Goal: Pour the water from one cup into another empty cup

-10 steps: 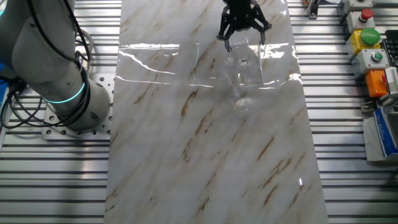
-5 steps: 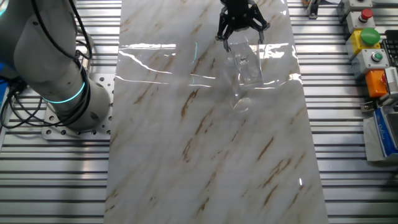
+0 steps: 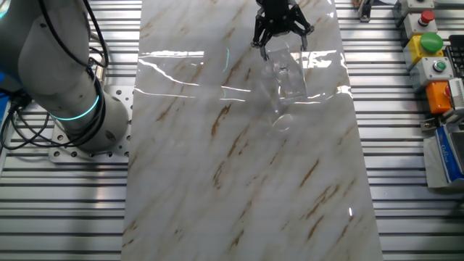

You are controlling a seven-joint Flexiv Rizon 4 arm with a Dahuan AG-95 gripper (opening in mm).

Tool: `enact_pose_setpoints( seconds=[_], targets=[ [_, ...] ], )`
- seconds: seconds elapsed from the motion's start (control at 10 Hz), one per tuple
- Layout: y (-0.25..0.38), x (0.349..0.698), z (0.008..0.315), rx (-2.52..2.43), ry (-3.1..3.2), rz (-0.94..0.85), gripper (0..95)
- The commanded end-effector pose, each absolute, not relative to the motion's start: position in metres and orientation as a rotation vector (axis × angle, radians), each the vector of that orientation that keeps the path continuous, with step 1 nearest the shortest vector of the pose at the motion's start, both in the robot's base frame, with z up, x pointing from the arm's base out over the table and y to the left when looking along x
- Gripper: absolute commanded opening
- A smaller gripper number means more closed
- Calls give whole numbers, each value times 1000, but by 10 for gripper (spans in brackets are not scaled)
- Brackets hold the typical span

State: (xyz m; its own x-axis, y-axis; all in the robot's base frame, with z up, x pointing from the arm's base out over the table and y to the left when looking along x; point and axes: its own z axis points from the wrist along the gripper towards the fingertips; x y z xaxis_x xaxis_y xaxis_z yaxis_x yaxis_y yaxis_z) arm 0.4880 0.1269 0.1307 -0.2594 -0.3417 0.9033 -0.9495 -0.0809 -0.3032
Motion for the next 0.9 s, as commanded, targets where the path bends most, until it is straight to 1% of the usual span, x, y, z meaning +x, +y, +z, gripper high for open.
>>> enact_pose_setpoints(
  seconds=[0.1, 0.6, 0.9],
  targets=[
    [126, 488, 131, 1429, -1648, 1330, 0],
    [126, 488, 131, 1460, -1721, 1289, 0],
    [126, 488, 131, 1521, -1798, 1220, 0]
  ],
)
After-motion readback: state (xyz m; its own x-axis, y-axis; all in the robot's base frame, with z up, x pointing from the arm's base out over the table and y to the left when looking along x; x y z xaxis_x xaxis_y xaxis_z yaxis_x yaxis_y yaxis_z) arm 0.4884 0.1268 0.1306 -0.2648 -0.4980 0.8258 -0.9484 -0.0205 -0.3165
